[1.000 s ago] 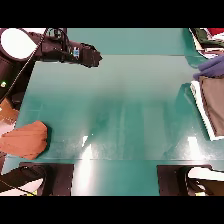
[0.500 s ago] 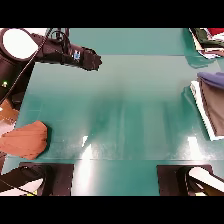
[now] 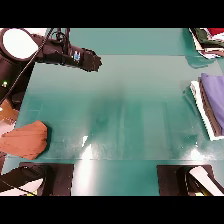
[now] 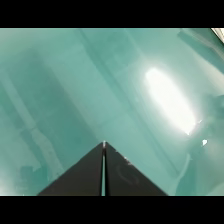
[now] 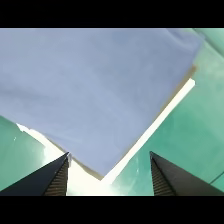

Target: Fold the shirts.

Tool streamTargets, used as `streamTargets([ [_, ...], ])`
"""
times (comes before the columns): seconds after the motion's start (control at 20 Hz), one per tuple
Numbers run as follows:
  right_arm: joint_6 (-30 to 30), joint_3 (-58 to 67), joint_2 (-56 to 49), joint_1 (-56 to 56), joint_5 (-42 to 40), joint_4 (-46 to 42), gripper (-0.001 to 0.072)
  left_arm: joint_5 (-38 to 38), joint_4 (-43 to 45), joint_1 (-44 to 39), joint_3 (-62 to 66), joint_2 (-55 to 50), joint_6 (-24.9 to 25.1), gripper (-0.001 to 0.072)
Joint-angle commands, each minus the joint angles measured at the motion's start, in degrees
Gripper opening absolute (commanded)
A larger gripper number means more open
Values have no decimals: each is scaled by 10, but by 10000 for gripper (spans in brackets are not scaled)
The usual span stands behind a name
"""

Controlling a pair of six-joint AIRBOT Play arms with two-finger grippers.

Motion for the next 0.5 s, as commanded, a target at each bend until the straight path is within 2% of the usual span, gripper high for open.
streamTargets([
  [0.0,1,19,8,24,9,101,571,-2,0,0,0,0,0,23],
  [0.1,1,42,8,102,16,176,570,1,0,0,0,0,5,22],
  [0.35,0,65,8,368,-34,180,554,7,0,0,0,0,4,23],
  [0.4,0,65,8,410,-50,180,438,10,0,0,0,0,4,23],
  [0.45,0,65,8,451,-66,179,274,14,0,0,0,0,4,23],
])
